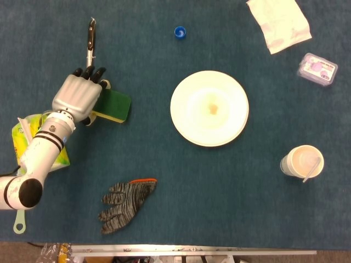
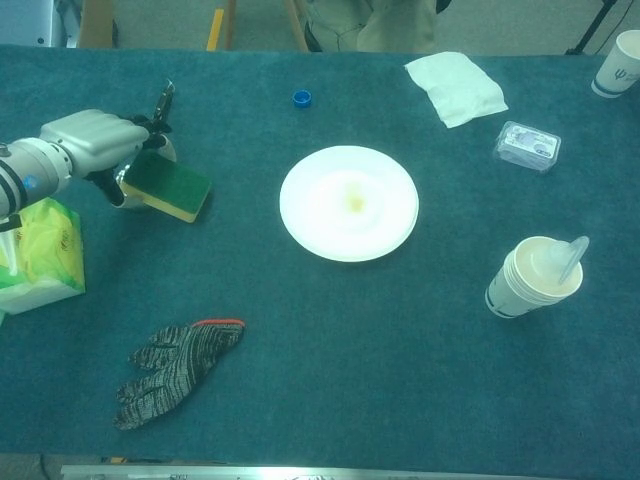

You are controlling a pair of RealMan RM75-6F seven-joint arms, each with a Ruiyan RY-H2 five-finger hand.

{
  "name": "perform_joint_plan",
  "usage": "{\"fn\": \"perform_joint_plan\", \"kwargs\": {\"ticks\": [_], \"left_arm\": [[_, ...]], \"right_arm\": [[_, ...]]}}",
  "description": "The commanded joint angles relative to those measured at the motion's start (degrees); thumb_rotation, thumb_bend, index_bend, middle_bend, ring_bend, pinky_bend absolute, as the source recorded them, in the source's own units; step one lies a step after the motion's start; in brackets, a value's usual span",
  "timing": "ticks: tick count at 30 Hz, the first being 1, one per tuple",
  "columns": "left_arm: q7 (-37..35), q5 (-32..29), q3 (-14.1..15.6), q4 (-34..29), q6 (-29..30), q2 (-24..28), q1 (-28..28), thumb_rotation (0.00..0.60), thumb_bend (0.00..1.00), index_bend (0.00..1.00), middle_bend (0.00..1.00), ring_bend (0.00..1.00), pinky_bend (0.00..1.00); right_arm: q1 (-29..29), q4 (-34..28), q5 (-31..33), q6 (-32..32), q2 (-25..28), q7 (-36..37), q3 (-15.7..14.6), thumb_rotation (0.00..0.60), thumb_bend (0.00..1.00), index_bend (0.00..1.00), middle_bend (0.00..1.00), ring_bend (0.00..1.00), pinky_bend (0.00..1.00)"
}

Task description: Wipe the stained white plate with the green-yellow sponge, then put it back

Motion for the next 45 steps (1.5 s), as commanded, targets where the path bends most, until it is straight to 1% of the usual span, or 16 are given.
{"fn": "perform_joint_plan", "kwargs": {"ticks": [1, 12, 25, 31, 35, 38, 45], "left_arm": [[0.0, -0.3, 0.2, -0.2, 0.2, 0.1, -0.3, 0.600, 0.28, 0.21, 0.04, 0.00, 0.10], [0.7, -2.0, 1.5, -1.6, 0.7, 0.7, -1.5, 0.600, 0.28, 0.19, 0.04, 0.00, 0.10], [1.6, -4.8, 2.1, -1.9, 1.5, 0.2, -3.2, 0.600, 0.28, 0.20, 0.04, 0.00, 0.10], [1.4, -5.6, 2.5, -1.3, 2.1, -0.4, -3.3, 0.600, 0.28, 0.26, 0.06, 0.00, 0.10], [0.6, -5.7, 2.2, -1.6, 2.9, -0.4, -3.1, 0.600, 0.28, 0.33, 0.11, 0.02, 0.10], [-0.9, -5.6, 1.5, -3.1, 2.8, 0.5, -2.9, 0.600, 0.28, 0.34, 0.13, 0.04, 0.11], [-3.5, -5.5, 0.3, -8.7, 1.5, 4.2, -3.6, 0.600, 0.28, 0.35, 0.14, 0.04, 0.11]], "right_arm": [[0.0, 0.1, 0.0, -0.1, 0.0, 0.1, 0.0, 0.600, 0.16, 0.01, 0.11, 0.01, 0.27], [0.0, 0.7, -0.1, -0.2, -0.1, 0.8, 0.0, 0.600, 0.16, 0.01, 0.11, 0.01, 0.27], [-0.2, 1.6, 0.0, -0.2, -0.1, 1.9, -0.1, 0.600, 0.16, 0.01, 0.11, 0.01, 0.27], [-0.4, 1.7, 0.0, 0.0, 0.0, 2.0, -0.1, 0.600, 0.16, 0.01, 0.11, 0.01, 0.27], [-0.4, 1.5, -0.3, 0.2, 0.0, 2.0, -0.1, 0.600, 0.16, 0.01, 0.11, 0.01, 0.27], [-0.4, 1.5, -0.4, 0.2, 0.0, 2.2, 0.0, 0.600, 0.16, 0.01, 0.11, 0.01, 0.27], [-0.2, 1.6, -0.7, 0.1, -0.2, 2.5, 0.0, 0.600, 0.16, 0.01, 0.11, 0.01, 0.27]]}}
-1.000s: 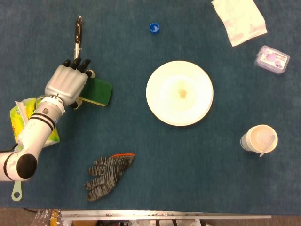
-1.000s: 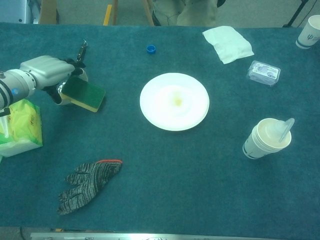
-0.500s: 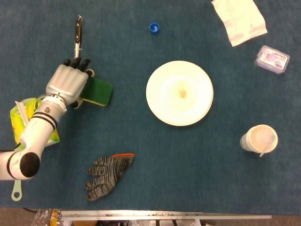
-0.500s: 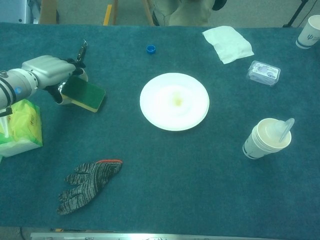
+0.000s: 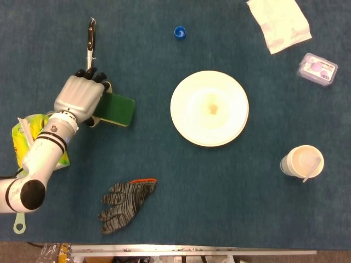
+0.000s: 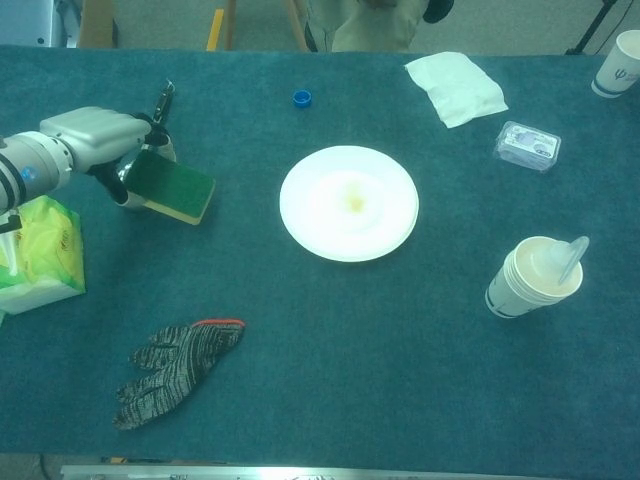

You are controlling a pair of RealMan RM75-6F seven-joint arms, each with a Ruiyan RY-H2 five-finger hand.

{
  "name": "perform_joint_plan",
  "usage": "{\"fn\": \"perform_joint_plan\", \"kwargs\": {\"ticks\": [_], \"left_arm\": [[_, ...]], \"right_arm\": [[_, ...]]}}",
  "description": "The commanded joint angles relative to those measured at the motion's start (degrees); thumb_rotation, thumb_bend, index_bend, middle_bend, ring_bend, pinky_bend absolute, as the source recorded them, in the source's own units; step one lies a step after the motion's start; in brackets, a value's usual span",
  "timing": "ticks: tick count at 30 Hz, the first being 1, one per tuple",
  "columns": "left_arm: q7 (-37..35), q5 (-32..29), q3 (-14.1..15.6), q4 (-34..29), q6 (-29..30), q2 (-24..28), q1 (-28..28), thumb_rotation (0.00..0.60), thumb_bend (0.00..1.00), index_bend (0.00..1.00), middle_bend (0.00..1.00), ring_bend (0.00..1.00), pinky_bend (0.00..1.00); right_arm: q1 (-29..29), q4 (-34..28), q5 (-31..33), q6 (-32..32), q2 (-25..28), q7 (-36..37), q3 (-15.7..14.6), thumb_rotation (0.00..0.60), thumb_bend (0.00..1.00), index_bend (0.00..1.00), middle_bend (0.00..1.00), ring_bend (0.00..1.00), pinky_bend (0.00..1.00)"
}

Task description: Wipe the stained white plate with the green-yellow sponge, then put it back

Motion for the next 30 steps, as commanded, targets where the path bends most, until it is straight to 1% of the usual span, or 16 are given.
{"fn": "perform_joint_plan", "kwargs": {"ticks": [1, 5, 8, 16, 23, 30], "left_arm": [[-1.4, -0.2, -0.9, -2.9, -0.9, 1.9, -0.6, 0.600, 0.28, 0.35, 0.14, 0.04, 0.11], [-2.7, -1.1, -1.7, -6.2, -1.9, 3.3, -1.6, 0.600, 0.28, 0.35, 0.14, 0.04, 0.11], [-2.4, -1.5, -2.1, -7.6, -1.7, 3.4, -2.6, 0.600, 0.28, 0.35, 0.14, 0.04, 0.11], [0.6, -4.0, -3.0, -9.3, 0.1, 0.6, -6.7, 0.600, 0.28, 0.35, 0.14, 0.04, 0.11], [3.7, -7.4, -3.6, -7.9, 1.1, -3.6, -10.7, 0.600, 0.28, 0.35, 0.14, 0.04, 0.11], [7.5, -12.8, -4.0, -3.4, 0.7, -8.7, -15.9, 0.600, 0.28, 0.35, 0.14, 0.04, 0.11]], "right_arm": [[0.1, 0.0, -0.2, 0.0, -0.1, 0.1, 0.0, 0.600, 0.16, 0.01, 0.11, 0.01, 0.27], [0.4, -0.1, -0.4, -0.1, -0.1, 0.3, 0.1, 0.600, 0.16, 0.01, 0.11, 0.01, 0.27], [0.6, -0.3, -0.6, -0.2, 0.0, 0.3, 0.2, 0.600, 0.16, 0.01, 0.11, 0.01, 0.27], [0.7, -0.4, -0.7, -0.3, 0.2, 1.1, 0.2, 0.600, 0.16, 0.01, 0.11, 0.01, 0.27], [0.5, -0.1, -0.5, -0.2, 0.4, 1.6, 0.1, 0.600, 0.16, 0.01, 0.11, 0.01, 0.27], [0.5, 0.2, -0.1, -0.4, 0.5, 1.9, 0.2, 0.600, 0.16, 0.01, 0.11, 0.01, 0.27]]}}
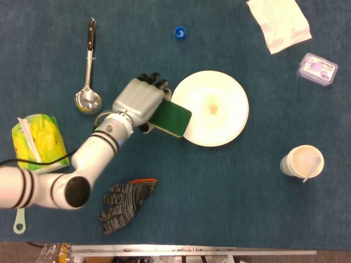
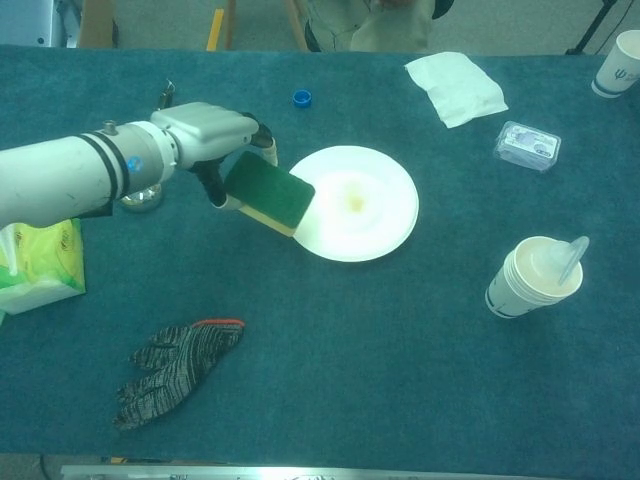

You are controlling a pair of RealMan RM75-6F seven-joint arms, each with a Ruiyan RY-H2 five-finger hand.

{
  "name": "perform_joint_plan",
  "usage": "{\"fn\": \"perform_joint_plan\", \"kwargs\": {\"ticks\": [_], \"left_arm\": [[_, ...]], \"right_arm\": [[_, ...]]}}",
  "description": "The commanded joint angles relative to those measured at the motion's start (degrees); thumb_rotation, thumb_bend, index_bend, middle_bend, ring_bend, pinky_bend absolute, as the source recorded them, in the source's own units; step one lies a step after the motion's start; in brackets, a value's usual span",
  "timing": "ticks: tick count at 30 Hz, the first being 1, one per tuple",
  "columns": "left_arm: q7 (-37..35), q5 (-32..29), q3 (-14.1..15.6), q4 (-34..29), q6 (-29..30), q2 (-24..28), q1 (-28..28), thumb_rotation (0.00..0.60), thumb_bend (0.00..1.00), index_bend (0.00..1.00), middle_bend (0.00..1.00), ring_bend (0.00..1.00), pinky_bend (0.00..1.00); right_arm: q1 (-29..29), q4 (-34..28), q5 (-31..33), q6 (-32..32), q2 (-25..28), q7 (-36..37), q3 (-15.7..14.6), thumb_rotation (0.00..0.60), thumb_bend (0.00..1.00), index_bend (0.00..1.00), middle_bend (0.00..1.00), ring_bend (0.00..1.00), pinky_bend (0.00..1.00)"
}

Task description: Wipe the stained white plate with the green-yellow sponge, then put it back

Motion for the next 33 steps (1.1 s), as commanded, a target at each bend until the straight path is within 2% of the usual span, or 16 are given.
{"fn": "perform_joint_plan", "kwargs": {"ticks": [1, 17, 33], "left_arm": [[2.1, -2.6, -0.2, 2.3, -0.3, -2.5, -2.6, 0.600, 0.28, 0.35, 0.14, 0.04, 0.11], [6.8, -11.2, -1.5, 13.4, -3.0, -12.0, -11.9, 0.600, 0.28, 0.35, 0.14, 0.04, 0.11], [6.9, -15.4, -2.4, 21.7, -6.2, -17.3, -16.9, 0.600, 0.28, 0.35, 0.14, 0.04, 0.11]], "right_arm": [[0.1, 0.1, 0.2, -0.2, 0.0, 0.0, 0.0, 0.600, 0.16, 0.01, 0.11, 0.01, 0.27], [1.3, 0.7, 1.8, -2.2, -0.3, 0.1, 0.9, 0.600, 0.16, 0.01, 0.11, 0.01, 0.27], [1.8, 0.7, 3.0, -3.0, -0.3, -0.8, 1.4, 0.600, 0.16, 0.01, 0.11, 0.01, 0.27]]}}
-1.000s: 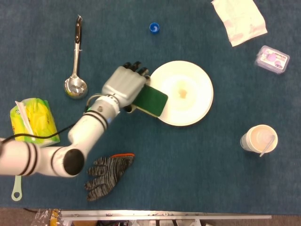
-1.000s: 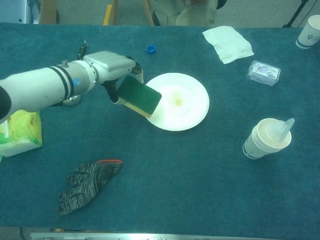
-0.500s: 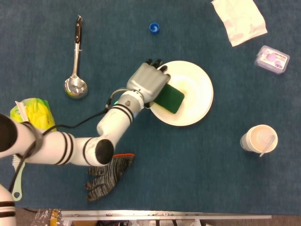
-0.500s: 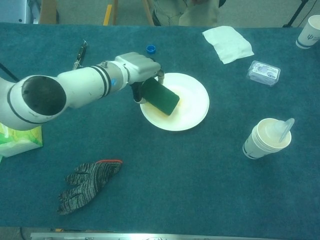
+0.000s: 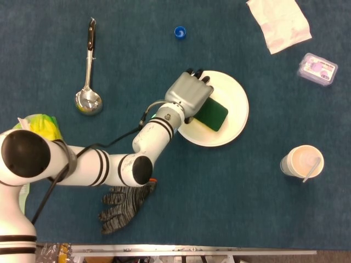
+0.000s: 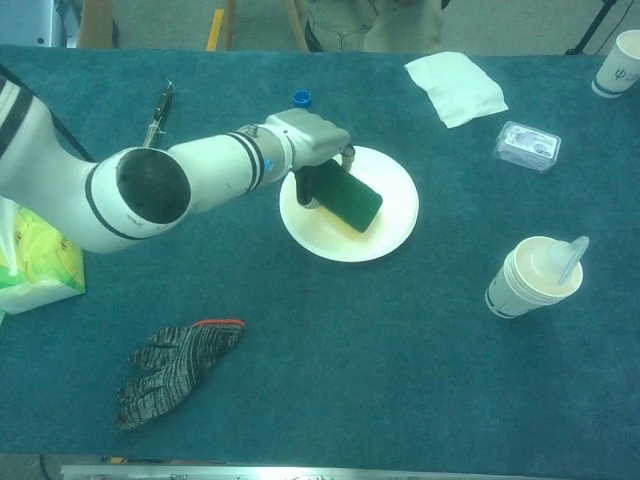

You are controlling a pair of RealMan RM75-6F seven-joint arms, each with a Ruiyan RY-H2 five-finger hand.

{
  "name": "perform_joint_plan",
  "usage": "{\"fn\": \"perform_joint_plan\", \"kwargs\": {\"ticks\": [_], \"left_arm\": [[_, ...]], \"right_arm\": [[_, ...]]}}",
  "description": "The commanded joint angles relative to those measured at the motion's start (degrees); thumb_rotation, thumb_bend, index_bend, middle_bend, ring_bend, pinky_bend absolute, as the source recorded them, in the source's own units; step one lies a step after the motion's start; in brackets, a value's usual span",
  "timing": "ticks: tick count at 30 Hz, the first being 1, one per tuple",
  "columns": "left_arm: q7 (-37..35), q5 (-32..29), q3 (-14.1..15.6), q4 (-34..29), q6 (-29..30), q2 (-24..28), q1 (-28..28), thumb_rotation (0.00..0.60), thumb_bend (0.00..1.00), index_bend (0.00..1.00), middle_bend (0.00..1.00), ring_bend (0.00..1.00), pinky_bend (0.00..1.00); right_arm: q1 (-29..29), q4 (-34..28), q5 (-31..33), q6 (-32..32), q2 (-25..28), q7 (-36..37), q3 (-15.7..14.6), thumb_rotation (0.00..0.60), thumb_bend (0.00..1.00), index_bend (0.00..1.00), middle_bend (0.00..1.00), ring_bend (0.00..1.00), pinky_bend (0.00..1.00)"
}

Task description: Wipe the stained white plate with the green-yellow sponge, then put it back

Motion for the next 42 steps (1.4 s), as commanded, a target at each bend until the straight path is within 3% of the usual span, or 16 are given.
{"fn": "perform_joint_plan", "kwargs": {"ticks": [1, 11, 26, 42], "left_arm": [[-0.2, -0.7, -0.3, 1.5, -0.6, -0.9, -0.8, 0.600, 0.28, 0.35, 0.14, 0.04, 0.11], [-0.5, -1.5, 0.8, 5.6, -2.1, -2.6, -1.9, 0.600, 0.28, 0.35, 0.14, 0.04, 0.11], [0.3, 1.0, 4.3, 7.1, 0.8, -1.1, 0.0, 0.600, 0.28, 0.35, 0.14, 0.04, 0.11], [1.0, 2.0, 1.8, -0.2, 3.2, 0.9, -0.3, 0.600, 0.28, 0.35, 0.14, 0.04, 0.11]], "right_arm": [[0.0, -0.1, 0.2, 0.0, 0.0, -0.2, 0.1, 0.600, 0.16, 0.01, 0.11, 0.01, 0.27], [-0.1, -0.6, 0.8, 0.0, 0.3, -0.9, 0.3, 0.600, 0.16, 0.01, 0.11, 0.01, 0.27], [-0.1, -1.3, 0.6, 0.2, 0.1, -1.6, 0.3, 0.600, 0.16, 0.01, 0.11, 0.01, 0.27], [-0.7, -1.4, -0.2, 1.1, 0.4, -0.9, 0.1, 0.600, 0.16, 0.01, 0.11, 0.01, 0.27]]}}
